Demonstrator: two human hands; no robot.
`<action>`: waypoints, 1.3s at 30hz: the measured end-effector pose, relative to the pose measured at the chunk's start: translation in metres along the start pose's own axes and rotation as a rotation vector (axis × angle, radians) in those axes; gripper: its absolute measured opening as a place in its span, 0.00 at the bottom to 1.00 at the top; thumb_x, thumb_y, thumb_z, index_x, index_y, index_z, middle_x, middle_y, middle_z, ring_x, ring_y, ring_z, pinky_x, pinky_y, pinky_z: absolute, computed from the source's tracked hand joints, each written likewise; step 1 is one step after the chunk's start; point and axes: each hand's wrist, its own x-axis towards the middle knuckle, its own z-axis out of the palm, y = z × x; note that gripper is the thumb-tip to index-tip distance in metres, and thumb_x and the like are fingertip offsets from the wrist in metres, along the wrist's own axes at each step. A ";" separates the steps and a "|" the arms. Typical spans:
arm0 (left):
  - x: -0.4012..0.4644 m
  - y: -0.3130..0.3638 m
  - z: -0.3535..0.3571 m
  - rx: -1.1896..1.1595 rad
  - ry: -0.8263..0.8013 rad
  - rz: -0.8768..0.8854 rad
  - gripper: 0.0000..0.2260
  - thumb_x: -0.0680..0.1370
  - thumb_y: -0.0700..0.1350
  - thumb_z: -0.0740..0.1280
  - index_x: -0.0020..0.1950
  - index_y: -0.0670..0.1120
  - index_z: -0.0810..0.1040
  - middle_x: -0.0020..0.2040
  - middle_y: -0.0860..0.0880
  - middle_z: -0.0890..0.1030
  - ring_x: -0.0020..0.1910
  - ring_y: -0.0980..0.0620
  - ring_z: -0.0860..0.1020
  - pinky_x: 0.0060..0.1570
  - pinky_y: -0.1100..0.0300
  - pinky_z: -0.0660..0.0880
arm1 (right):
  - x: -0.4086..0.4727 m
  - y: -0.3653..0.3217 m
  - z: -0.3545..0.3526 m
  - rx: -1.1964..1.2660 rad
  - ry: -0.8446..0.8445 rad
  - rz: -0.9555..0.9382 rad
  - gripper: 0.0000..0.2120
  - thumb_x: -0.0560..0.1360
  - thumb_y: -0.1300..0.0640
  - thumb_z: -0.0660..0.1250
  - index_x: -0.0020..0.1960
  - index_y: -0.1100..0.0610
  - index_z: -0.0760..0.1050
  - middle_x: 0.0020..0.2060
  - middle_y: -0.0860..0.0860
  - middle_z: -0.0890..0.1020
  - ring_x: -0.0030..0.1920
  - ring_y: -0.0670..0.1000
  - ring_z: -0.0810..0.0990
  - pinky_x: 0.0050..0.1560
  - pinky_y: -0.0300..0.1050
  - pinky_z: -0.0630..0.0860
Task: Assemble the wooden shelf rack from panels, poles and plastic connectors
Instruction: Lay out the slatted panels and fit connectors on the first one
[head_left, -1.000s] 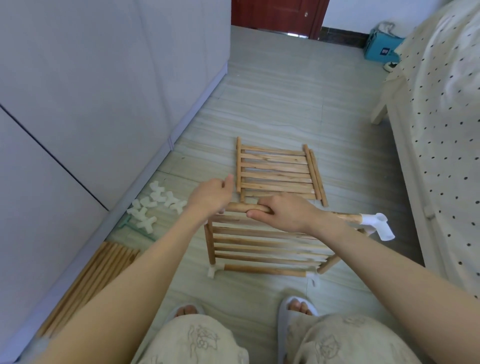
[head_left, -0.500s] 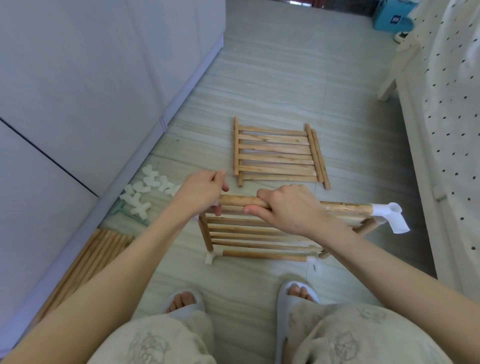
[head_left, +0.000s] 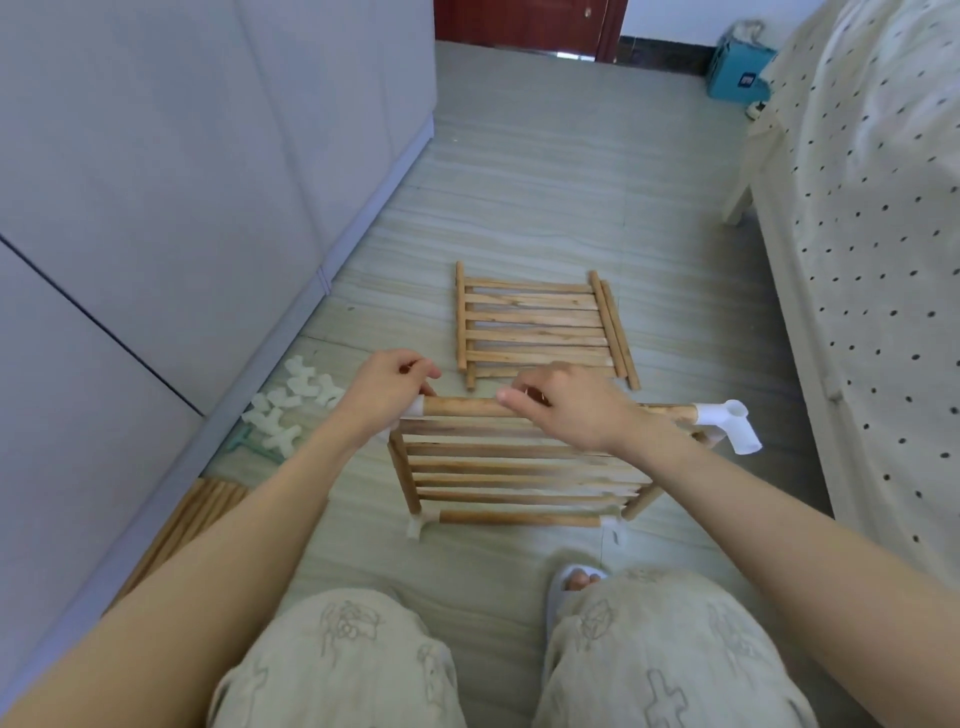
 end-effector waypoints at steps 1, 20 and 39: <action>0.000 -0.001 -0.001 -0.006 0.000 -0.007 0.09 0.80 0.47 0.59 0.48 0.50 0.79 0.39 0.53 0.81 0.40 0.57 0.76 0.35 0.62 0.68 | -0.006 0.011 -0.008 0.044 0.057 0.044 0.18 0.78 0.39 0.50 0.39 0.49 0.68 0.37 0.49 0.77 0.40 0.52 0.74 0.40 0.45 0.68; 0.006 -0.011 0.000 -0.458 -0.077 -0.152 0.17 0.82 0.54 0.52 0.52 0.50 0.80 0.42 0.48 0.84 0.44 0.50 0.82 0.44 0.54 0.73 | -0.056 0.111 -0.035 0.909 0.075 0.594 0.19 0.79 0.43 0.55 0.53 0.55 0.78 0.41 0.51 0.81 0.44 0.48 0.78 0.52 0.42 0.71; 0.077 -0.047 0.039 -0.741 0.253 -0.174 0.16 0.81 0.54 0.52 0.47 0.51 0.76 0.43 0.51 0.80 0.45 0.53 0.75 0.43 0.57 0.69 | -0.010 0.137 0.061 1.231 0.594 0.837 0.21 0.79 0.38 0.47 0.50 0.48 0.73 0.47 0.48 0.78 0.49 0.49 0.76 0.49 0.50 0.71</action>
